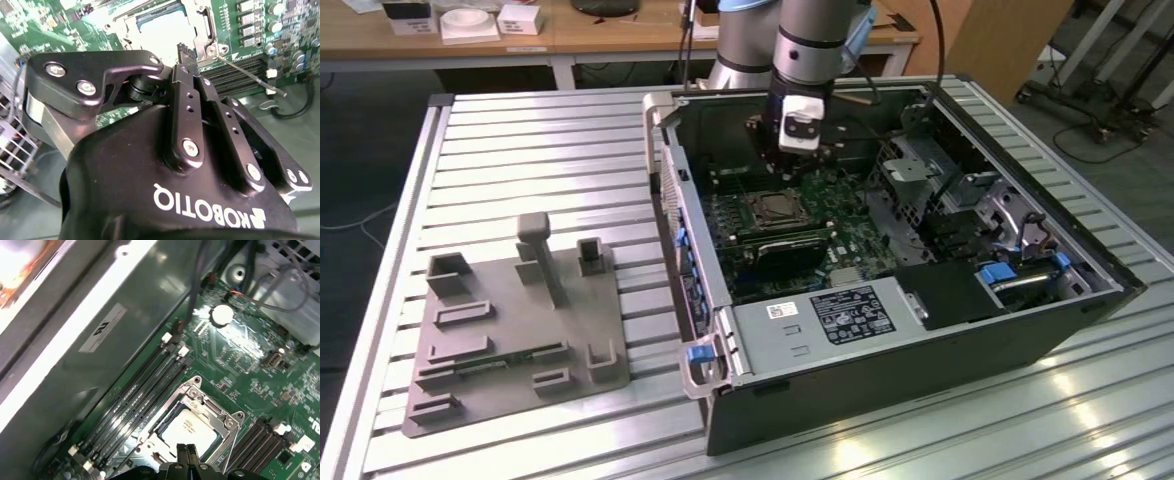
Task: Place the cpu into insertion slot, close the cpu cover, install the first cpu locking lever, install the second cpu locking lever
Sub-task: 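Install the first cpu locking lever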
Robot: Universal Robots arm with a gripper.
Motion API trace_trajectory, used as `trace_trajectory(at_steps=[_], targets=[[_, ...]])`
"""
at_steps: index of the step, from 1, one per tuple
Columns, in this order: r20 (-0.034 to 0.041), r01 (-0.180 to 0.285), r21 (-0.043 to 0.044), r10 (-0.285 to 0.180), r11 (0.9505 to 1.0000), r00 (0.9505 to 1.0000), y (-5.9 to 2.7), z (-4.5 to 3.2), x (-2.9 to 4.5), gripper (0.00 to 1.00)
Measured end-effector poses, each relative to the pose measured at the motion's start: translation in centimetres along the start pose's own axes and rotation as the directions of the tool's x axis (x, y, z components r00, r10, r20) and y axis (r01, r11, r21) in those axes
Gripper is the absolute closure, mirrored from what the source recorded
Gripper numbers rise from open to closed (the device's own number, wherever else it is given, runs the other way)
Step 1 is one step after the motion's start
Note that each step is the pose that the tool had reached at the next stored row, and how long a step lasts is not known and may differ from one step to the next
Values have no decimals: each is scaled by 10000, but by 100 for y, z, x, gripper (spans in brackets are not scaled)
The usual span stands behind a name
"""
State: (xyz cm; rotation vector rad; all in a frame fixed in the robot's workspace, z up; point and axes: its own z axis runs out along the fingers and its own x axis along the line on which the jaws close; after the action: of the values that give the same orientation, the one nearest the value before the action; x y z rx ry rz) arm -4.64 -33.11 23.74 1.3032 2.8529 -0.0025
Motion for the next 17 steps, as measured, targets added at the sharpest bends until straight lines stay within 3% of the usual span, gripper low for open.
trace_trajectory(at_steps=[7,17], targets=[[0,1115,-6,-1115,9938,9938,-3,0,3,90],[1,1328,-9,-1328,9911,9911,-149,-1,130,90]])
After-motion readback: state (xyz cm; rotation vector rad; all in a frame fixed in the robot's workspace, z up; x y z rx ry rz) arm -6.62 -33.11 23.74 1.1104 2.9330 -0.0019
